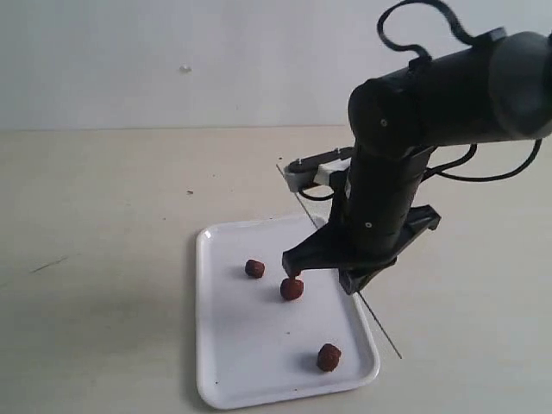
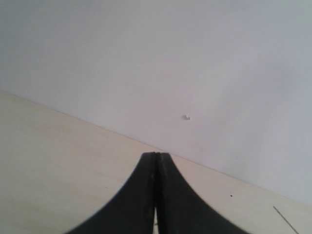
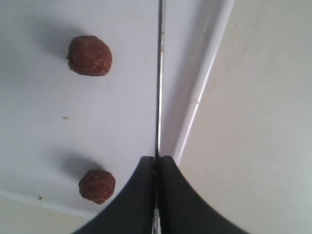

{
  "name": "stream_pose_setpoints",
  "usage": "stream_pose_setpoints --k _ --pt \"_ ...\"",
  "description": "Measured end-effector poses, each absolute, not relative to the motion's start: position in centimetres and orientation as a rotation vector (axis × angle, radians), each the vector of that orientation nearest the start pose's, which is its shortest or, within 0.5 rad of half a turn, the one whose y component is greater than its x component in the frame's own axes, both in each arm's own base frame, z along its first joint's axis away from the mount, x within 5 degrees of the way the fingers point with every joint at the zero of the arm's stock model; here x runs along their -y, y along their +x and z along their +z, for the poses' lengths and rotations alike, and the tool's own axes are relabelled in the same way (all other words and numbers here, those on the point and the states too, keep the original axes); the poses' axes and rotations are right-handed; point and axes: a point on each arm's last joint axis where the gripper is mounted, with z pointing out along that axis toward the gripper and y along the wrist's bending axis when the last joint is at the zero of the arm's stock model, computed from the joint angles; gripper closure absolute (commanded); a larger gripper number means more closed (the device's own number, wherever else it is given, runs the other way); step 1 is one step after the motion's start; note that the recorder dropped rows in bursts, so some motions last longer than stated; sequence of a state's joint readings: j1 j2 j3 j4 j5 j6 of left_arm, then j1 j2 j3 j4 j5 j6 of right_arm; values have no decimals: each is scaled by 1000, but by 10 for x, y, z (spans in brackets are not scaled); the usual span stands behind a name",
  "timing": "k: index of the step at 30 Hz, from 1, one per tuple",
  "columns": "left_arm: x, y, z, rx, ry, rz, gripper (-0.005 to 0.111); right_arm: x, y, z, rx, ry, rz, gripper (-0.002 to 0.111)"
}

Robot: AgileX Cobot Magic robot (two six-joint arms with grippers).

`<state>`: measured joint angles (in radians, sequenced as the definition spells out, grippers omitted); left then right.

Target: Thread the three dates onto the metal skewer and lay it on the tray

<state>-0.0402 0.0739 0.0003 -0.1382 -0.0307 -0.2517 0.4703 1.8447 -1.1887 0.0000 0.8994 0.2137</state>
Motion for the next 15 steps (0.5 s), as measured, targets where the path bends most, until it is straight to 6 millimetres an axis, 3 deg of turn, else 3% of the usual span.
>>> stream_pose_setpoints --k 7,11,15 --pt "2 63 211 -1513 -271 -339 107 -147 290 239 -2874 -485 109 108" --pt "2 63 211 -1513 -271 -339 107 -137 267 275 -2834 -579 124 108" --pt "2 63 211 -1513 -271 -339 107 -129 246 298 -2833 -631 147 108"
